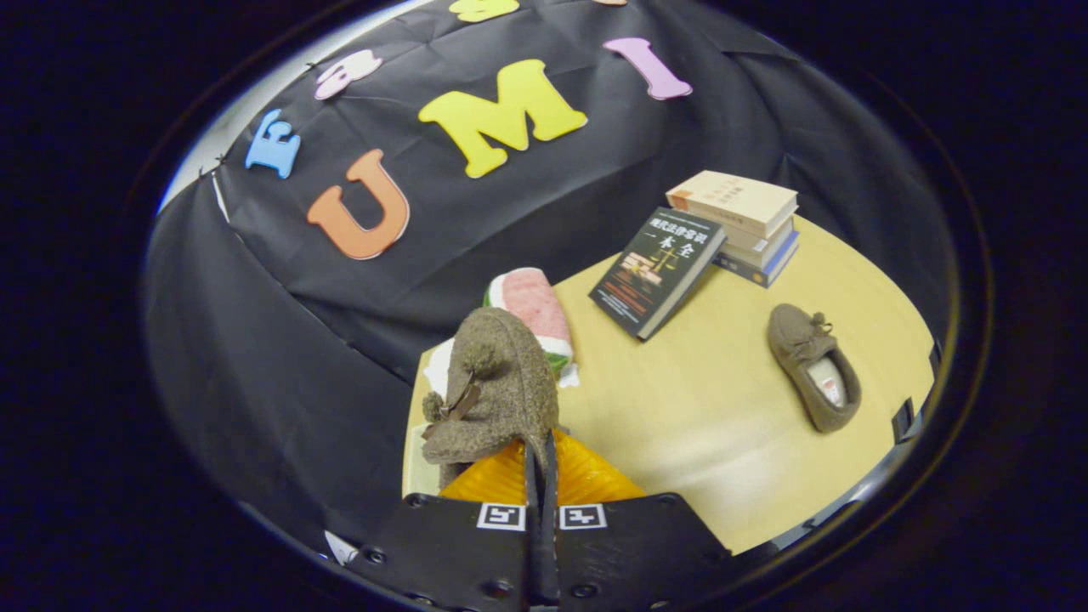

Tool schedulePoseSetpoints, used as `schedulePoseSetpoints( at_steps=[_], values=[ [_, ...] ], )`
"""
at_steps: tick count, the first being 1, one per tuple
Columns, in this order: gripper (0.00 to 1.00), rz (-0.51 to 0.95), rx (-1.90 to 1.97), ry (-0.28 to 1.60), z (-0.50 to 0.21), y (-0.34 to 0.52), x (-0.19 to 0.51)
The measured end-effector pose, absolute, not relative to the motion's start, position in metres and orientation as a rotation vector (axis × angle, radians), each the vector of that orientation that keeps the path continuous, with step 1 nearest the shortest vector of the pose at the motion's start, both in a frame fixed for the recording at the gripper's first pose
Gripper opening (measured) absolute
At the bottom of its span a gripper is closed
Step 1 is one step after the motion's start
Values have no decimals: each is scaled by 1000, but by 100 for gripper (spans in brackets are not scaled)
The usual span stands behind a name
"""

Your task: Open the storage box then place both shoes into the box .Put the left shoe in first, then the right shoe, with the right side of both shoes facing outward in a uniform manner.

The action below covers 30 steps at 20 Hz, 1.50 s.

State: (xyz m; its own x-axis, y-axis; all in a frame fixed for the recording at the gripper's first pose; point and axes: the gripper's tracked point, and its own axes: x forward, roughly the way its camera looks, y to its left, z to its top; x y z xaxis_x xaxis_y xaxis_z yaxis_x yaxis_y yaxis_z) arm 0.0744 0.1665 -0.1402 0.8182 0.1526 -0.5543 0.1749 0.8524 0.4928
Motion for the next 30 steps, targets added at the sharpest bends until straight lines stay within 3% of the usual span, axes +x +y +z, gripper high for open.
schedulePoseSetpoints(
  at_steps=[8,17,26,30],
  values=[
    [0,21,524,707,-205,295,90],
    [2,0,504,801,-267,331,96],
    [39,33,435,878,-292,342,96],
    [75,103,376,821,-272,350,98]
  ],
)
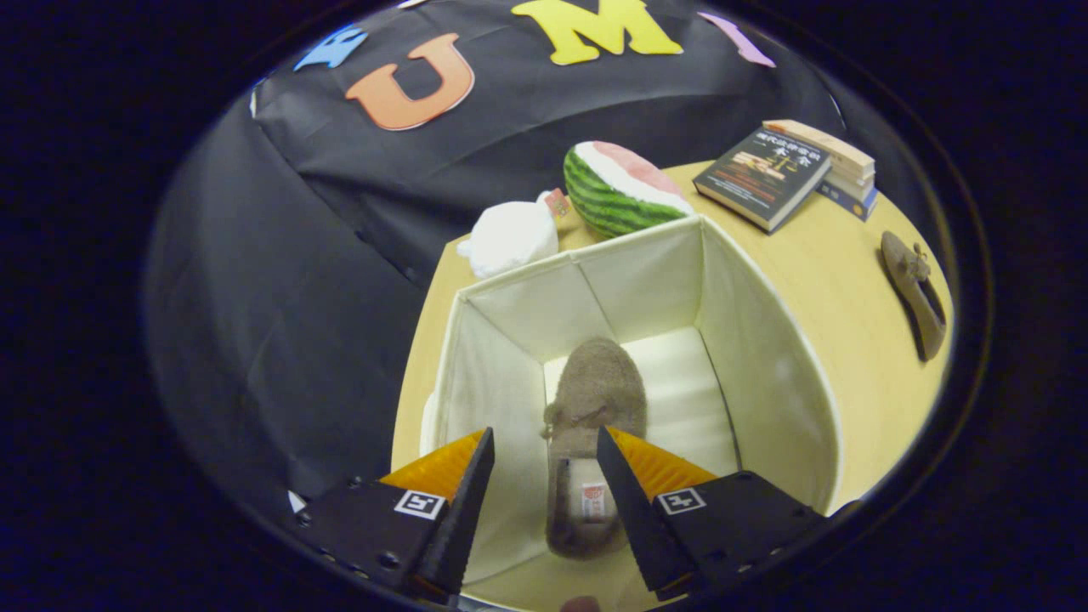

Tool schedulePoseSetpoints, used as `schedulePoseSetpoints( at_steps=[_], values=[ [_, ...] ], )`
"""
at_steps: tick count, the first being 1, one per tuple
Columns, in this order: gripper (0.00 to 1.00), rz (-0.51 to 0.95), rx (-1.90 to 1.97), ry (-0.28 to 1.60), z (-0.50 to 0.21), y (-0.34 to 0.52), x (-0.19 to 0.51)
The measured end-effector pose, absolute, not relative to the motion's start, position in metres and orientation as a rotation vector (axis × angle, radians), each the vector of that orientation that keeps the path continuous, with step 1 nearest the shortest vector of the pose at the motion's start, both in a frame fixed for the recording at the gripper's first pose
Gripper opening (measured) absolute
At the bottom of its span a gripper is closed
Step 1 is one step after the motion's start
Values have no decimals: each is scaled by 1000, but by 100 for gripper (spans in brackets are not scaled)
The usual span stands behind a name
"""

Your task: Open the storage box then place both shoes into the box .Put the left shoe in first, then the right shoe, with the right side of both shoes facing outward in a uniform manner.

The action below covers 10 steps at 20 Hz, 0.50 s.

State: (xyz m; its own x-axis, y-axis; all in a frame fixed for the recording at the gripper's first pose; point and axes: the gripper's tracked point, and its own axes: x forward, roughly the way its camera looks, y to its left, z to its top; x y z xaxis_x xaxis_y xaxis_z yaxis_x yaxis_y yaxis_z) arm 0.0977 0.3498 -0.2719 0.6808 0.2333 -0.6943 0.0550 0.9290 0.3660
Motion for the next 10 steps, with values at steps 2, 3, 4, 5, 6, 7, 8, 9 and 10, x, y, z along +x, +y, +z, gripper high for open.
schedulePoseSetpoints(
  at_steps=[2,3,4,5,6,7,8,9,10],
  values=[
    [78,126,358,787,-259,349,96],
    [79,138,342,768,-251,347,95],
    [80,149,322,747,-242,343,93],
    [81,160,302,723,-233,338,90],
    [82,169,283,695,-223,332,87],
    [88,177,260,665,-212,323,83],
    [88,183,236,634,-200,313,78],
    [88,186,212,604,-189,301,72],
    [88,188,197,576,-180,290,65]
  ],
)
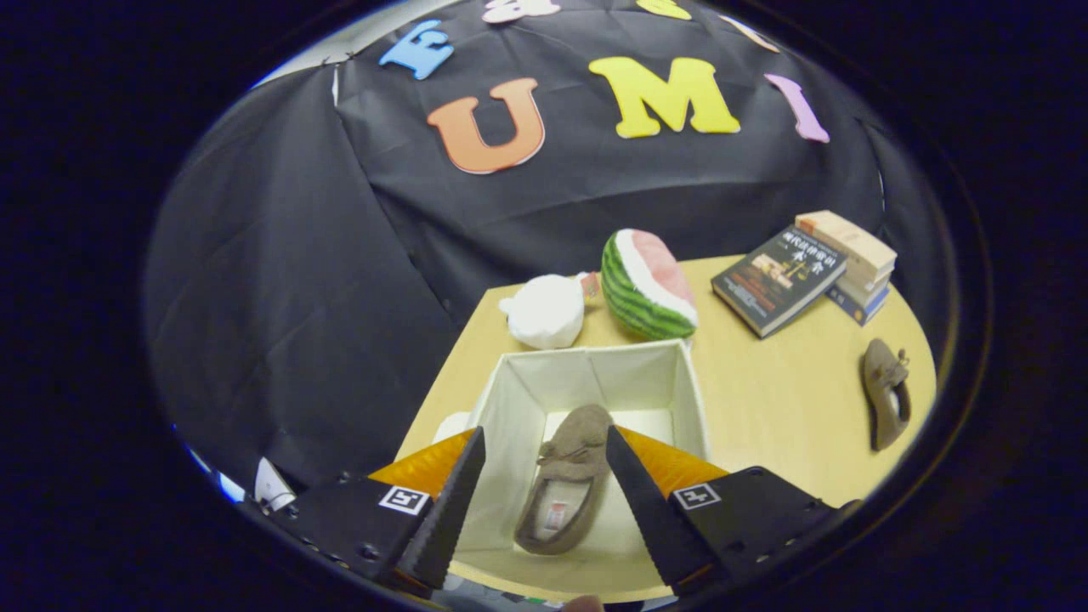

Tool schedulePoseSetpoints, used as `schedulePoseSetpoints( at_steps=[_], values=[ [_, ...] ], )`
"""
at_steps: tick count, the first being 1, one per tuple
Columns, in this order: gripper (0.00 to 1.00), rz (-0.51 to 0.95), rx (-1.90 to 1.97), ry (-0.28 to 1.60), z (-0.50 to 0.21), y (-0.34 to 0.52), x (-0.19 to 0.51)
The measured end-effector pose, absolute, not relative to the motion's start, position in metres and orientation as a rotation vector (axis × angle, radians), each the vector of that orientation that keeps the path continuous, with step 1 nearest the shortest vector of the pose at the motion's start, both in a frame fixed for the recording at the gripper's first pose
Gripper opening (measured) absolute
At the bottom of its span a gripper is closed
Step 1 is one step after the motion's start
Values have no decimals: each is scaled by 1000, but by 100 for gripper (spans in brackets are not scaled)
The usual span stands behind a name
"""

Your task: Open the storage box then place both shoes into the box .Put the left shoe in first, then the right shoe, with the right side of both shoes facing outward in a uniform manner.

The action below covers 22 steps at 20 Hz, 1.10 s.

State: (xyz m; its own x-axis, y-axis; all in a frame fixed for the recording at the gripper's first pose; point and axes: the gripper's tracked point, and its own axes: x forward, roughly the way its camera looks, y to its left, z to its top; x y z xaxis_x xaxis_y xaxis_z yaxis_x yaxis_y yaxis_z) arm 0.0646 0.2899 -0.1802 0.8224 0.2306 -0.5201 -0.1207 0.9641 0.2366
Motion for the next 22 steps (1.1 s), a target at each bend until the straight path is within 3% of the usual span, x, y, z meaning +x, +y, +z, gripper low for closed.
schedulePoseSetpoints(
  at_steps=[6,13,22],
  values=[
    [97,140,148,508,-142,181,37],
    [96,8,92,399,-115,22,21],
    [96,-96,58,510,-190,-142,6]
  ],
)
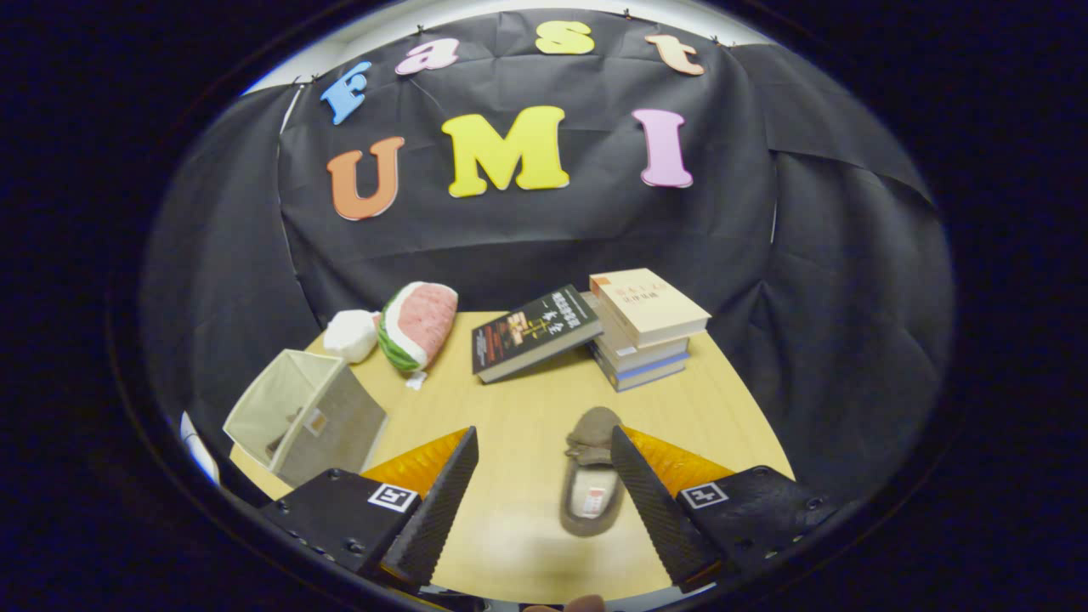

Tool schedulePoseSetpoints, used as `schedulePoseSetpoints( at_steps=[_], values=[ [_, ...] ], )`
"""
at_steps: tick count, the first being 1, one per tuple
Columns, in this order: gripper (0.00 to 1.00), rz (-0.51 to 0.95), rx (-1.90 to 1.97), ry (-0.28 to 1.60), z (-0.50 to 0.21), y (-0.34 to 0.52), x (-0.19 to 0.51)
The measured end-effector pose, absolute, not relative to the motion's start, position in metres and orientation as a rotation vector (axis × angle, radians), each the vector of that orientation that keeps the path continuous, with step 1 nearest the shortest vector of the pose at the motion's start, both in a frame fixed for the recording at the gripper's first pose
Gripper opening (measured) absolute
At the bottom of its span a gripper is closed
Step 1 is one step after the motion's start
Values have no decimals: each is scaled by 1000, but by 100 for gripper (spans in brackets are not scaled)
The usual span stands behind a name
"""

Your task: Open the storage box then place both shoes into the box .Put the left shoe in first, then the right shoe, with the right side of both shoes facing outward in a uniform manner.

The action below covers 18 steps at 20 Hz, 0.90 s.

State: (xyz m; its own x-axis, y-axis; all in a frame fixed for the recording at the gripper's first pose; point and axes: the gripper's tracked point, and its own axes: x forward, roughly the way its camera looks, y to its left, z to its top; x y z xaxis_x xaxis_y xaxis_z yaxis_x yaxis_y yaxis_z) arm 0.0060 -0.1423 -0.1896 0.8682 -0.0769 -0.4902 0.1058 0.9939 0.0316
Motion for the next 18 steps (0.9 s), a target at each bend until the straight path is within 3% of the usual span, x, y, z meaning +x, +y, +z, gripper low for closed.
schedulePoseSetpoints(
  at_steps=[11,14,18],
  values=[
    [96,-141,112,782,-340,-208,52],
    [96,-144,127,812,-353,-212,70],
    [66,-148,160,866,-370,-211,76]
  ],
)
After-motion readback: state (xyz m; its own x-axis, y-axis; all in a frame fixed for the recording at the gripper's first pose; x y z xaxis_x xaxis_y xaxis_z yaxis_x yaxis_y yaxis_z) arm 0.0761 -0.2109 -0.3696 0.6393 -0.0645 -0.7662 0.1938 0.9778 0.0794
